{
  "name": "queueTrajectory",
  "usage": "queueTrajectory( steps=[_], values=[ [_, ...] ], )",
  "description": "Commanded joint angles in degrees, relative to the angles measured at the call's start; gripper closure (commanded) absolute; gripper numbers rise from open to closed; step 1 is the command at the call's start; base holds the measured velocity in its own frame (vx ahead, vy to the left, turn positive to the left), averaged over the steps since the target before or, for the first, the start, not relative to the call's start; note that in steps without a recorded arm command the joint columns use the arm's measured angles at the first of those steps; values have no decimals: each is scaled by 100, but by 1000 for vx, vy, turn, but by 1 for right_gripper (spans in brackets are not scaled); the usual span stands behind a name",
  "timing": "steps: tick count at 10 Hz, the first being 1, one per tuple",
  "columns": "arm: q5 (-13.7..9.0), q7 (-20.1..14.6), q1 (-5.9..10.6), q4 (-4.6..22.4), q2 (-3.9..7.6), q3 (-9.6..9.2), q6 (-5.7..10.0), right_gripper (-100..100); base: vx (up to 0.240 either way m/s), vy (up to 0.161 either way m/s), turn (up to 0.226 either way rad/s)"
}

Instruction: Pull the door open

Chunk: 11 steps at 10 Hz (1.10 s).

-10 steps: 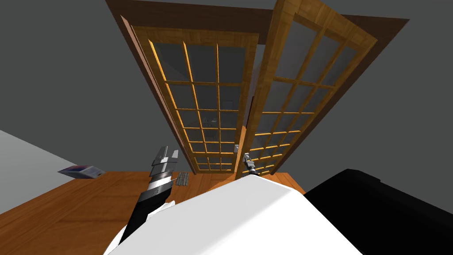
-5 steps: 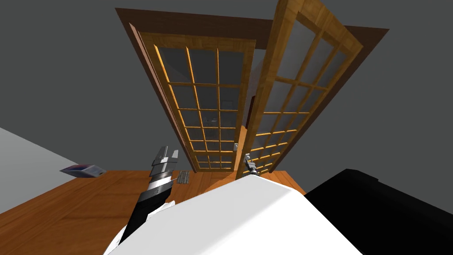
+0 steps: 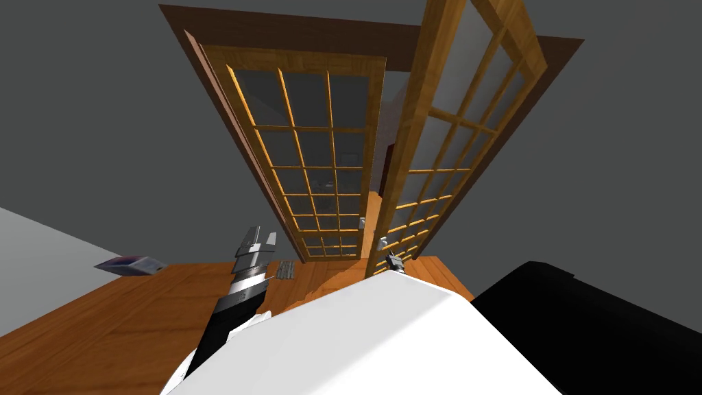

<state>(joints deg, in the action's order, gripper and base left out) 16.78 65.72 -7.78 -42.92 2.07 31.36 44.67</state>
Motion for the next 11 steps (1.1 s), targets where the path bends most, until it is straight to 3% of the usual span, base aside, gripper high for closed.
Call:
queueTrajectory(
  steps=[1, 10, 11],
  values=[
    [109, -12, 20, -49, 91, -125, 99, -100, -156, -49, 129],
    [779, -85, 143, -352, 466, -891, 707, -100, -208, -64, 122],
    [723, -39, 170, -238, 439, -821, 706, -100, -102, -25, 25]
  ],
)
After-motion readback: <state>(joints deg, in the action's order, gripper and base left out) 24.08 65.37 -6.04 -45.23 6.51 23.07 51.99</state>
